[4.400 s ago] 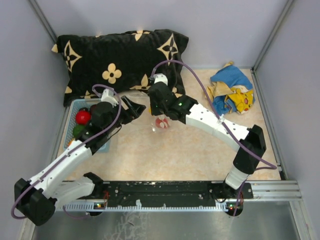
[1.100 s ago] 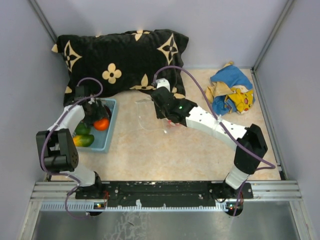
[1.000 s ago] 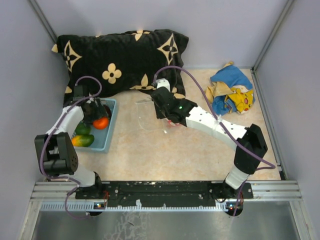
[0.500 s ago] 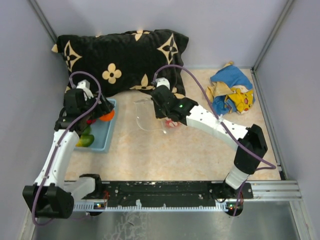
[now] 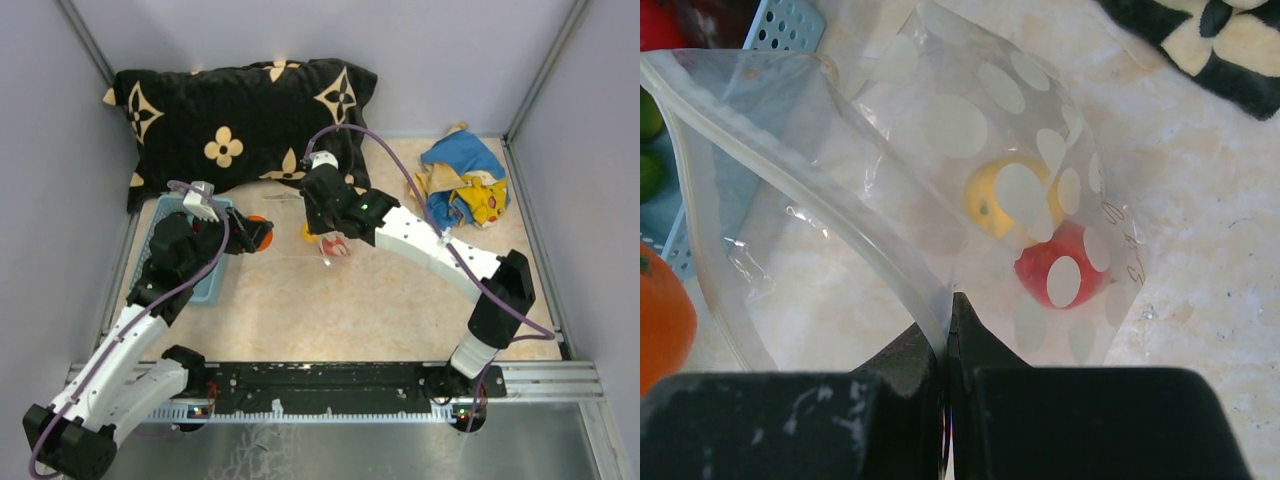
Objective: Place the food in the zip-top bag and seal the zipper
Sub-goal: Place the fake fruit in the zipper food storage bag.
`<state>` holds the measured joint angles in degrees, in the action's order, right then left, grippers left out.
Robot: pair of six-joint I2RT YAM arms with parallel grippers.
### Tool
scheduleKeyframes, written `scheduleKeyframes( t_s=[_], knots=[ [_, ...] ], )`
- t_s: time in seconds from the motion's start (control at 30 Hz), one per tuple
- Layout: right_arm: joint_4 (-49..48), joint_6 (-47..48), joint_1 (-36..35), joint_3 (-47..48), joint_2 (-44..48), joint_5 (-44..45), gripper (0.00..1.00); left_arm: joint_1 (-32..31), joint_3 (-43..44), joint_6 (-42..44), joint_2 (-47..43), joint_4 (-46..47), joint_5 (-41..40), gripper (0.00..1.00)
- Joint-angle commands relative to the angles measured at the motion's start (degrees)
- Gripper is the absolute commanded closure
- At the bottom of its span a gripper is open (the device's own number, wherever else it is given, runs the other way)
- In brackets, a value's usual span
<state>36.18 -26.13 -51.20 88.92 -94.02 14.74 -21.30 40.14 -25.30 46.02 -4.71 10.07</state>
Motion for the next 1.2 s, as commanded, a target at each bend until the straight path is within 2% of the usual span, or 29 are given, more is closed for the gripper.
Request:
scheduleKeyframes(
  t_s=[0.0,0.37,0.57,0.73,0.97,1.07,1.17],
  knots=[
    [0.7,-0.6,-0.1,3.8,0.9,-1.9,1.0,-4.1,-1.1,-0.1,-1.3,14.1,0.0,0.36],
    [0.9,-1.2,-0.1,3.9,2.0,-5.9,1.0,-9.6,-5.3,0.6,0.3,27.3,1.7,0.37],
    [1.3,-1.2,0.0,4.4,3.2,-7.6,1.0,-11.9,-8.5,3.2,2.2,31.8,-0.9,0.37],
    [1.4,-1.2,0.0,4.5,3.7,-9.2,1.0,-13.3,-8.1,6.5,4.8,31.4,-3.2,0.35],
    [1.2,-1.2,0.0,4.8,3.8,-10.8,1.0,-13.9,-8.2,9.3,6.2,28.5,-10.5,0.29],
    [1.1,-1.1,-0.1,4.8,3.5,-11.2,1.0,-13.9,-5.8,9.2,7.4,24.6,-14.3,0.23],
    [0.6,-1.2,0.0,4.9,3.3,-11.7,1.0,-13.9,-3.8,8.7,8.4,21.5,-14.6,0.17]
  ],
)
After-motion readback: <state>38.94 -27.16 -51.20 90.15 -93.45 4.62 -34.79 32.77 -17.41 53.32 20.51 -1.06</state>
